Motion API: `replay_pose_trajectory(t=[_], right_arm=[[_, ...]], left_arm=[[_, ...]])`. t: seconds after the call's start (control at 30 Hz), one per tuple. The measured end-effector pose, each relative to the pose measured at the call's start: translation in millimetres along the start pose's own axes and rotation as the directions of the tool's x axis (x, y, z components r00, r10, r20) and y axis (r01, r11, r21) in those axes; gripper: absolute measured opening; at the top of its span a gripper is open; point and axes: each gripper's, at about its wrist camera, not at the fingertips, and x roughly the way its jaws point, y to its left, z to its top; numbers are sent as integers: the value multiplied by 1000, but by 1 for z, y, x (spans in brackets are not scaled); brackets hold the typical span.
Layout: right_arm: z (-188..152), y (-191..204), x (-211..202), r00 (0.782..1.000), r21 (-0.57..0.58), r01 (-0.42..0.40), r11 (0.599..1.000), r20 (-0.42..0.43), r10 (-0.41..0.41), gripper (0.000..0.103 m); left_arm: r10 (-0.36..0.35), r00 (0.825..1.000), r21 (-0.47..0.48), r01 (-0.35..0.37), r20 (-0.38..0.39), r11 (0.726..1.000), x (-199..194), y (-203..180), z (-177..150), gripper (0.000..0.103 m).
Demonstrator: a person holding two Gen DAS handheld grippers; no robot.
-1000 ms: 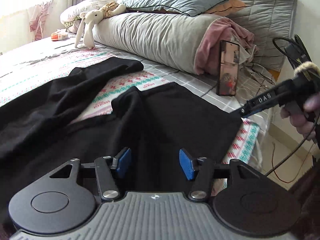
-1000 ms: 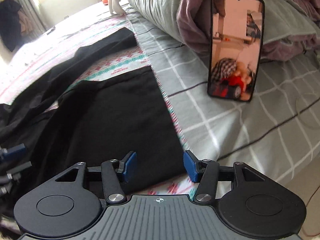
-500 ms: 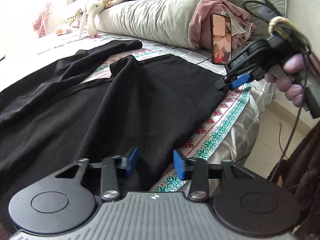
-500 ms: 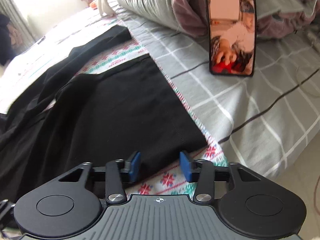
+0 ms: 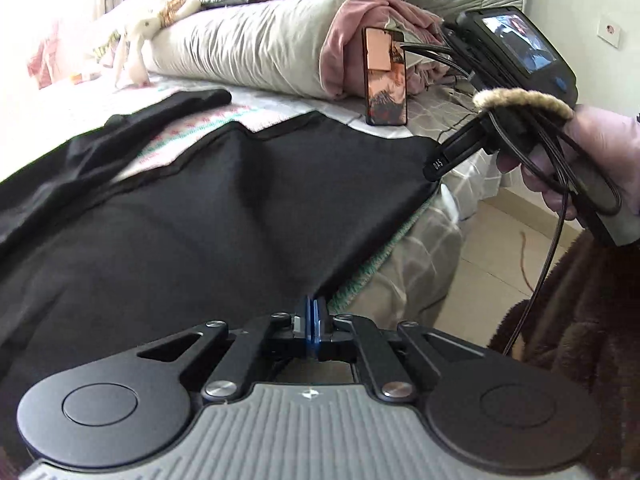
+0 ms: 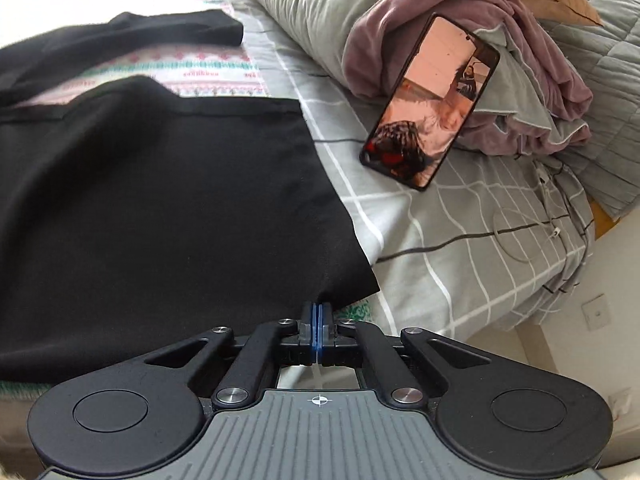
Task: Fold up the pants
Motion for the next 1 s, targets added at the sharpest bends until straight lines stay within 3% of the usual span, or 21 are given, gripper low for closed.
replay_pose_trajectory(t=[0.07,0.17,0.23,0.33,0.37,0.4,0.43,0.5,0.67,0.8,1.0], right_arm=[[-2,3,-1,1000,-25,21,999,-5,-21,0],[-4,6,-4,999,-47,43,998,-15,-44,0],[-5,7,-7,998,-71,56,996,-17,-57,0],[-8,5,-12,997,-83,63,995,-31,-65,0],[-9,5,-14,996,-87,71,994,-39,-75,0],[-9,3,-15,996,-82,82,993,-35,-85,1],[-9,2,-19,996,-72,83,994,-28,-85,12],[-5,1,-30,996,-58,89,994,12,-88,18],[20,13,-58,993,-41,-49,998,108,54,60],[46,46,-69,975,-90,-152,984,151,164,69],[91,87,-73,931,-124,-310,943,163,327,80]], left_arm=[[-11,1000,-2,11,-10,1000,-1,1,-1,18],[-23,1000,-16,23,-3,1000,-4,-1,-3,28],[-32,999,-25,32,14,999,-9,-2,-3,51],[-29,999,-37,30,45,999,-19,1,-3,70],[-26,998,-45,29,51,999,-23,3,-3,72],[-26,998,-55,29,56,998,-25,5,-2,75],[-25,998,-63,29,60,998,-28,8,-1,78],[-12,997,-76,17,72,997,-33,13,0,83],[51,995,-98,-42,89,994,-45,30,12,93],[128,987,-138,-114,100,984,-58,51,25,103],[268,960,-201,-247,84,948,-80,89,33,103]])
